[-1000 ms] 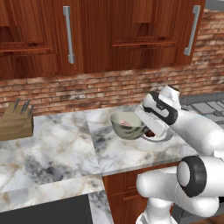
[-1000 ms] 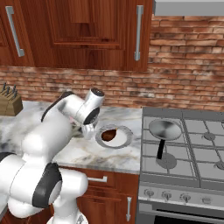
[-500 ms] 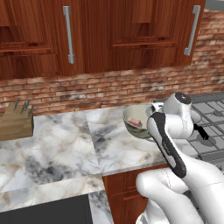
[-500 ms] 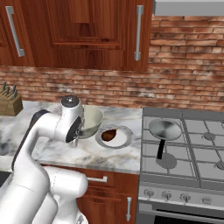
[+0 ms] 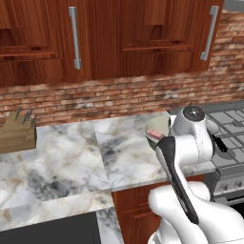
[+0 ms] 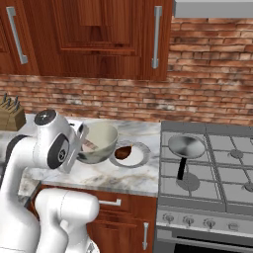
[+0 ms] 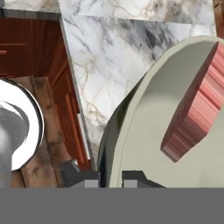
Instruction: Place one of the steaks on the plate and the other in the bowl. Then place the bowl in the fridge.
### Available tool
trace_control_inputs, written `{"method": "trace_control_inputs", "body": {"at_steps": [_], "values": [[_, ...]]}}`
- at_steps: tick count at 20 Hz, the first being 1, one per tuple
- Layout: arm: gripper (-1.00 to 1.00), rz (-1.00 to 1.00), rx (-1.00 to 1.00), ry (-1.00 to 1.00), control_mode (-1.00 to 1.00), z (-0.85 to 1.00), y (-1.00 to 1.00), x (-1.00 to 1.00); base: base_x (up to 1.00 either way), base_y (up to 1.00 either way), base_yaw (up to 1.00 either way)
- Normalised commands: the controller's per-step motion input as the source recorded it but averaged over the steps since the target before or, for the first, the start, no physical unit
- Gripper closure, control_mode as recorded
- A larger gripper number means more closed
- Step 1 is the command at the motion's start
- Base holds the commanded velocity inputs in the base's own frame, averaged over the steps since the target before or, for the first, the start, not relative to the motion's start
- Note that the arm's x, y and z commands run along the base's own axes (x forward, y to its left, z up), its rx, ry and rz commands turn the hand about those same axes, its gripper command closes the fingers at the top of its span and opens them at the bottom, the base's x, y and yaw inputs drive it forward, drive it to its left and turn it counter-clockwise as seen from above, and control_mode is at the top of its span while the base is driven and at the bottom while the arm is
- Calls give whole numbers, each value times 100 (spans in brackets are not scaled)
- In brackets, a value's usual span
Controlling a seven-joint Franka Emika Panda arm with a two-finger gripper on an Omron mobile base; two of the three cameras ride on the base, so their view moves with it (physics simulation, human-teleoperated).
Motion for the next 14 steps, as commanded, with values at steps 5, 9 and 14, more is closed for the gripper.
{"method": "trace_control_inputs", "body": {"at_steps": [5, 9, 14], "values": [[100, -4, 0, 20, -100, 58, 0, -42, 0, 0, 0], [100, 0, 2, -2, -100, -30, -4, -36, 0, 0, 0], [100, 7, 9, -25, -100, -46, 0, -8, 0, 0, 0]]}}
